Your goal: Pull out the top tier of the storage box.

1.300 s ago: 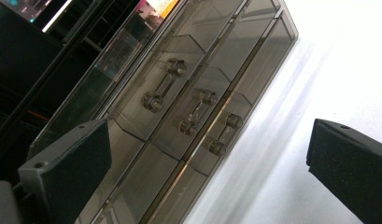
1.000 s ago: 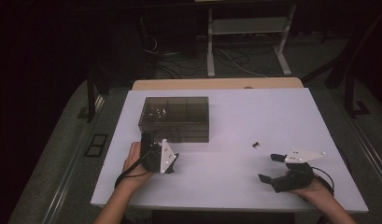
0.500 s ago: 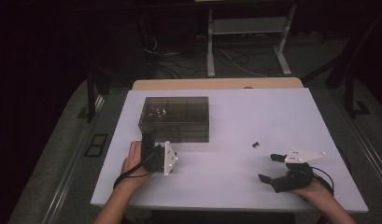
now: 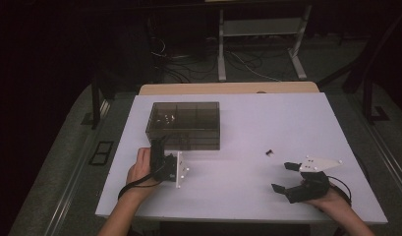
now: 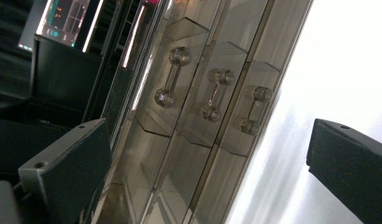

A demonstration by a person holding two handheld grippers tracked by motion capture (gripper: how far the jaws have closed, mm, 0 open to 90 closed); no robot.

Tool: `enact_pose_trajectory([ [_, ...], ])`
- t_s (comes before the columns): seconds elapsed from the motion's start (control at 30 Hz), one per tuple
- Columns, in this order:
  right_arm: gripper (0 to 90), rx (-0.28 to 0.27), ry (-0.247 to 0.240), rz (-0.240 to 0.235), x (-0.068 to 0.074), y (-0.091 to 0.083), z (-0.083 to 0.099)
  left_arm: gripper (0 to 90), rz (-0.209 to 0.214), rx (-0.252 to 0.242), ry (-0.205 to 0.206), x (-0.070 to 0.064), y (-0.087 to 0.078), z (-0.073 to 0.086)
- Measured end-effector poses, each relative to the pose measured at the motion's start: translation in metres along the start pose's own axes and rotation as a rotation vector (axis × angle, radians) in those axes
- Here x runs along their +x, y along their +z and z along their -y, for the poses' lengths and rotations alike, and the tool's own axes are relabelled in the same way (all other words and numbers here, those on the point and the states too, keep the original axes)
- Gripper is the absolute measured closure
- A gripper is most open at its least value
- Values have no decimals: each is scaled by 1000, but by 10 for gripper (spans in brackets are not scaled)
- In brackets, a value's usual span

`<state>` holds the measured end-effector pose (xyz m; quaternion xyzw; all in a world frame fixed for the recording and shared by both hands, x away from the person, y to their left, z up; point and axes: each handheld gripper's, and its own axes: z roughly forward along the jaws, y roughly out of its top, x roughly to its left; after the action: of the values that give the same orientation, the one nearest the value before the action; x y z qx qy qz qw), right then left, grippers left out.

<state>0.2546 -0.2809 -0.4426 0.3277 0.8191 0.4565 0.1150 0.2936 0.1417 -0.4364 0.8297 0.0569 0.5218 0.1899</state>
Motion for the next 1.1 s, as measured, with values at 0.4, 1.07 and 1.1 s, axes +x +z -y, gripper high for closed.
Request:
enact_pose_trajectory([
  [0.4,82,0,0,0,0,0,0,0,-34,19,91,-2,3,-2],
  [1.07,82,-3,3,-2,-1,0,0,23,-94,39,191,7,9,-12],
  [1.1,82,-3,3,-2,-1,0,0,36,-103,35,191,8,10,-13],
])
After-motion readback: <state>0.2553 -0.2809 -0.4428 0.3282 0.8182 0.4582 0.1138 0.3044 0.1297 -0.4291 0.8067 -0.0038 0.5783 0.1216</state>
